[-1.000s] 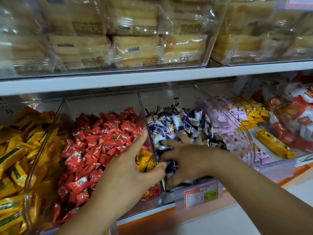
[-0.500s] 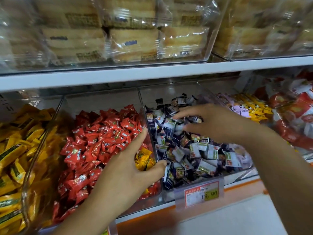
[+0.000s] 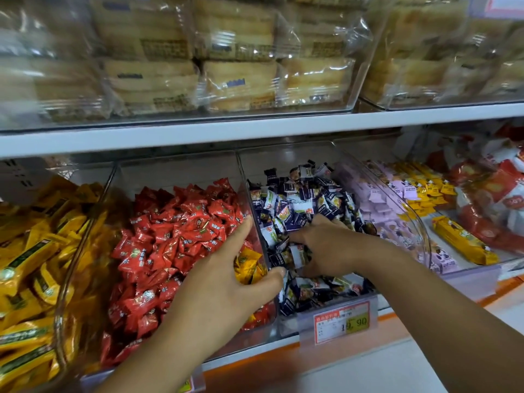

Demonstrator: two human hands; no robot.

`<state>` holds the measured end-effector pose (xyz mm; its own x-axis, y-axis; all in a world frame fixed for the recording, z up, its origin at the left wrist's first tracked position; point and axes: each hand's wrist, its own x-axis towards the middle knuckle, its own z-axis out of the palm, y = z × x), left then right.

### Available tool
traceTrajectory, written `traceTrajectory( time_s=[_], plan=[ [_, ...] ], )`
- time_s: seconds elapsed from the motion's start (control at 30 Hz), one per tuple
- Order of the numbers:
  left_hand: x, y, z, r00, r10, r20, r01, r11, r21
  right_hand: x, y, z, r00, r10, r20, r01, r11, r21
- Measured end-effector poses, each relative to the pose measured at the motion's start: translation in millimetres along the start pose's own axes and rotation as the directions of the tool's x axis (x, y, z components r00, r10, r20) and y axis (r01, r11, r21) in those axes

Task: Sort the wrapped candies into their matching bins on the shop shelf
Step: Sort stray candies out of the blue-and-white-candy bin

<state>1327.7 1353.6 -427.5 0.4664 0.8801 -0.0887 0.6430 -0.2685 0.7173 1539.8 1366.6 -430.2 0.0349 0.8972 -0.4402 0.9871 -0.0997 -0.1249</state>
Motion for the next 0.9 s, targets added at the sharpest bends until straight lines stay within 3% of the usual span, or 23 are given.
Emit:
traceTrajectory(
  time_s=[0.1,0.2,0.3,0.47,0.63,0.8,0.9],
  plan=[
    [1,-3,1,1.0,0.011,-0.025,-0.011,1.0,0.005,2,-6,3,0.998,-0.056,-0.034,0.057,0.998,0.039],
    [2,-5,3,0.999,0.027,-0.044,-0.027,1.0,-0.01,-2,-5,4,0.991,-0.077,-0.107,0.102,0.964,0.246],
    [1,-4,2,0.999,0.015,-0.03,-0.016,1.0,-0.008,-10,2,4,0.97,-0.085,-0.227,0.187,0.857,0.479],
    [0,-2,0,1.0,-0.025,-0.012,0.025,1.0,-0.011,-25,18,-12,0.948,0.038,-0.316,0.211,0.668,0.713],
    [-1,-4,1,1.0,0.008,-0.016,-0.008,0.999,-0.039,-37,23,-20,0.959,0.065,-0.276,0.177,0.622,0.763],
    [-2,0,0,0.997,0.06,-0.048,-0.065,0.992,-0.105,-43,16,-23,0.953,0.132,-0.274,0.09,0.739,0.668],
    [-4,3,-4,0.985,0.086,-0.147,-0.114,0.974,-0.195,-51,12,-27,0.959,0.061,-0.277,0.154,0.707,0.69]
  ],
)
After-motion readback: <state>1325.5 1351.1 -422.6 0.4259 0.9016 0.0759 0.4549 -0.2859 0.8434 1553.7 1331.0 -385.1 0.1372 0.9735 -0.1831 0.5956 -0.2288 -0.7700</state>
